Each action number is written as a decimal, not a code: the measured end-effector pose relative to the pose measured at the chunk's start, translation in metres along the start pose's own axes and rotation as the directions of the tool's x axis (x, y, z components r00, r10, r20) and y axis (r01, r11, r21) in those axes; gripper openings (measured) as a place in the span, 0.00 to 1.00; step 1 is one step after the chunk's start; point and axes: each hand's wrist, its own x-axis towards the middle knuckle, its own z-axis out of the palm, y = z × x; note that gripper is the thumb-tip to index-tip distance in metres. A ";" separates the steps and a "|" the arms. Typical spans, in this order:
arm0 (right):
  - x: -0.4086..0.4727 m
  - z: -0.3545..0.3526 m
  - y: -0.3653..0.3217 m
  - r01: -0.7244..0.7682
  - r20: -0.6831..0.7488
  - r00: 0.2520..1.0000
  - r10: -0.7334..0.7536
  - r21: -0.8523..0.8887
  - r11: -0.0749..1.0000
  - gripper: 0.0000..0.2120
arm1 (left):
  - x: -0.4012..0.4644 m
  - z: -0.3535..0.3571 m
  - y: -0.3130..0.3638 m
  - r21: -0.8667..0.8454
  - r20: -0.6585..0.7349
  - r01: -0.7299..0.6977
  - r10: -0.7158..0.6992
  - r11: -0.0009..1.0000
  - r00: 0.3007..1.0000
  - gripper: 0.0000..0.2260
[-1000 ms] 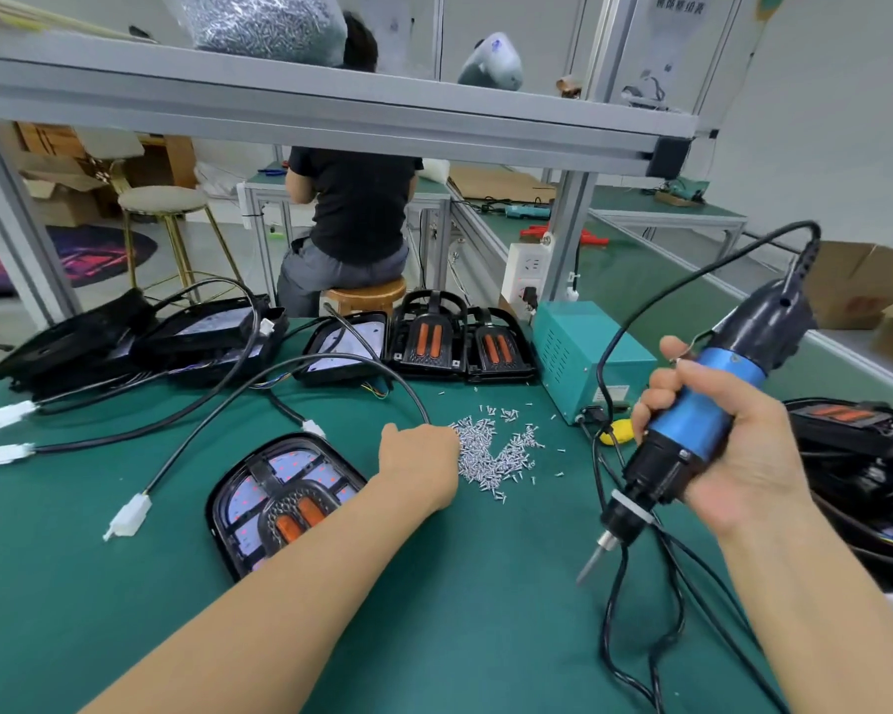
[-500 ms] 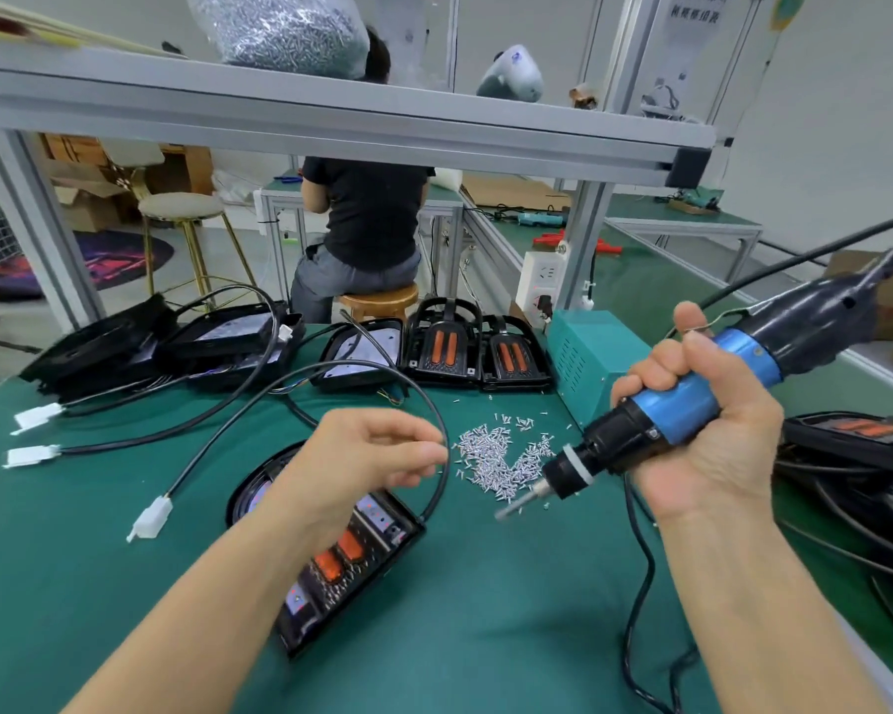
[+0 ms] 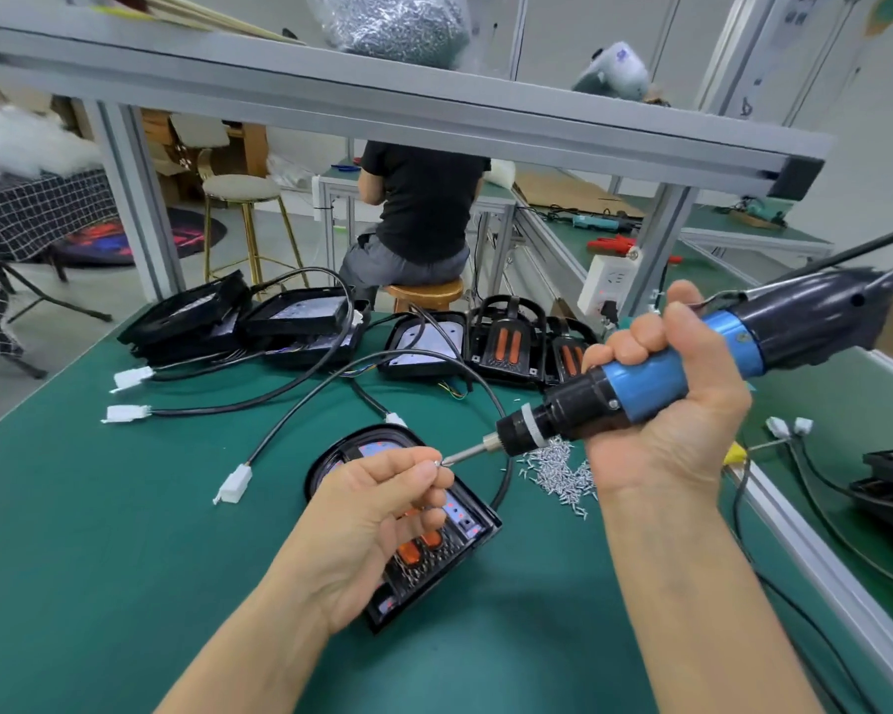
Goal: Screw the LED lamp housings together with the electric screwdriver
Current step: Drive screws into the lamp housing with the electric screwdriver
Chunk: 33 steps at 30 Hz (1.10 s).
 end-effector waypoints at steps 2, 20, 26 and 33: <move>0.000 0.000 0.003 0.002 0.008 1.000 -0.002 -0.017 1.000 0.07 | 0.000 -0.002 -0.002 -0.018 -0.003 0.004 -0.004 1.000 1.000 0.08; -0.001 -0.002 0.010 0.032 -0.001 0.999 -0.032 -0.054 0.998 0.08 | 0.000 0.007 -0.007 -0.082 -0.110 -0.049 0.040 0.995 0.993 0.04; -0.001 -0.001 0.010 0.030 0.015 0.999 -0.029 -0.071 0.997 0.08 | 0.000 0.006 -0.008 -0.096 -0.098 -0.046 0.036 0.994 0.995 0.04; -0.001 -0.003 0.011 0.025 0.012 1.000 -0.025 -0.059 0.998 0.08 | 0.000 0.005 -0.011 -0.170 -0.098 -0.027 0.010 0.985 0.995 0.07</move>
